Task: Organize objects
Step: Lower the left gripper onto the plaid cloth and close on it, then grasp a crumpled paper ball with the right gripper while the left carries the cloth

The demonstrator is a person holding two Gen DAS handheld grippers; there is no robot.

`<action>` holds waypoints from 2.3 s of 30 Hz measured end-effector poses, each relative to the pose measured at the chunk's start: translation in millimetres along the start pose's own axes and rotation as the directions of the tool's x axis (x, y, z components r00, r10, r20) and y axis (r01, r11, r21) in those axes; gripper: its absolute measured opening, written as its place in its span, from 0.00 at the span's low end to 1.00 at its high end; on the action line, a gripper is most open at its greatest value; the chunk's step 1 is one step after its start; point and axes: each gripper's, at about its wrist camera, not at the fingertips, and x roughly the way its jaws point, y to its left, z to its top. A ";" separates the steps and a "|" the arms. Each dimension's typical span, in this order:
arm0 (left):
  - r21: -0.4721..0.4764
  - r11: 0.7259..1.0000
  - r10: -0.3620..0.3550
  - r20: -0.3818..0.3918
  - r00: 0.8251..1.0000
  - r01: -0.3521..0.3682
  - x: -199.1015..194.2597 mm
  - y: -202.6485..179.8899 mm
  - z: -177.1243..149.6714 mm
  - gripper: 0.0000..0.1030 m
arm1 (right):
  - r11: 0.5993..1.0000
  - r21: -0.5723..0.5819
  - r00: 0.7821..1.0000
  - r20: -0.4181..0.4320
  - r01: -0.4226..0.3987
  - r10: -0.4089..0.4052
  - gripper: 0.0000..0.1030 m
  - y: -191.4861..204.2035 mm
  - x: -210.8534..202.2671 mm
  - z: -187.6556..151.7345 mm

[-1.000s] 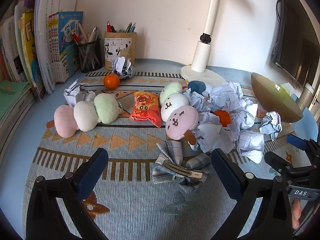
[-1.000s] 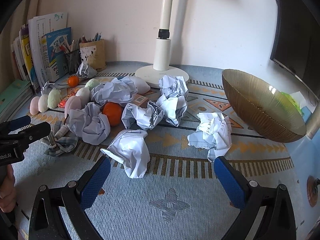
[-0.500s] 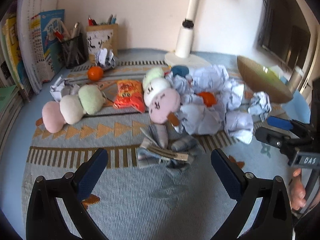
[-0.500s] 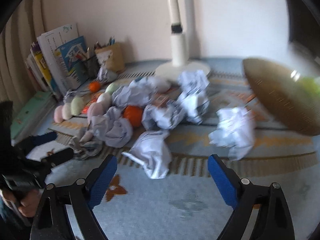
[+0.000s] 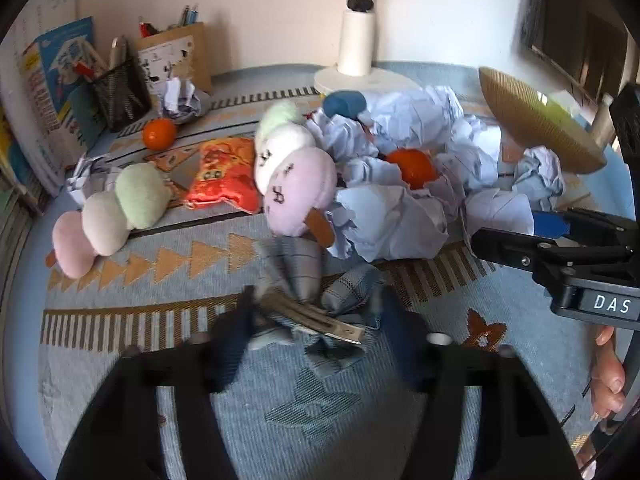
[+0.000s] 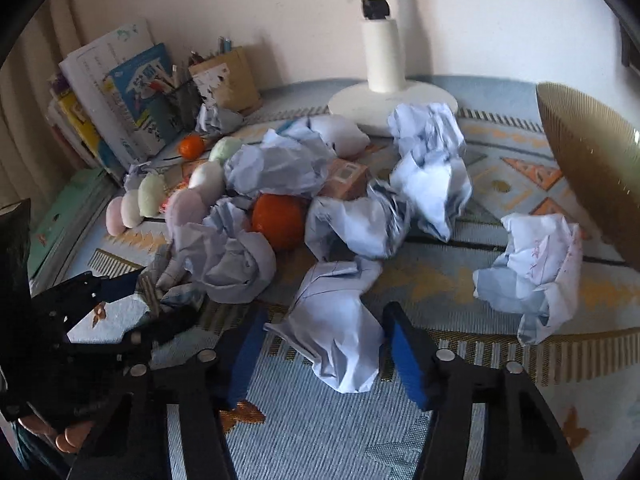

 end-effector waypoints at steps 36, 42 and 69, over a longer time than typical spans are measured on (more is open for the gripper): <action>-0.133 0.991 0.017 0.015 1.000 -0.015 -38.2 -10.9 -29.3 0.64 | 0.977 0.206 0.976 0.218 -0.054 0.009 0.54 -99.0 -140.5 -59.4; -0.132 0.984 0.122 0.029 0.992 -0.117 -24.7 -12.9 -23.7 0.59 | 0.978 0.201 0.977 0.212 -0.051 0.007 0.54 -99.3 -140.8 -64.6; 0.244 0.946 -0.274 0.250 0.928 0.214 -32.2 -228.9 144.4 0.12 | 0.935 0.327 0.908 0.338 0.134 -0.248 0.55 -191.0 -200.4 14.6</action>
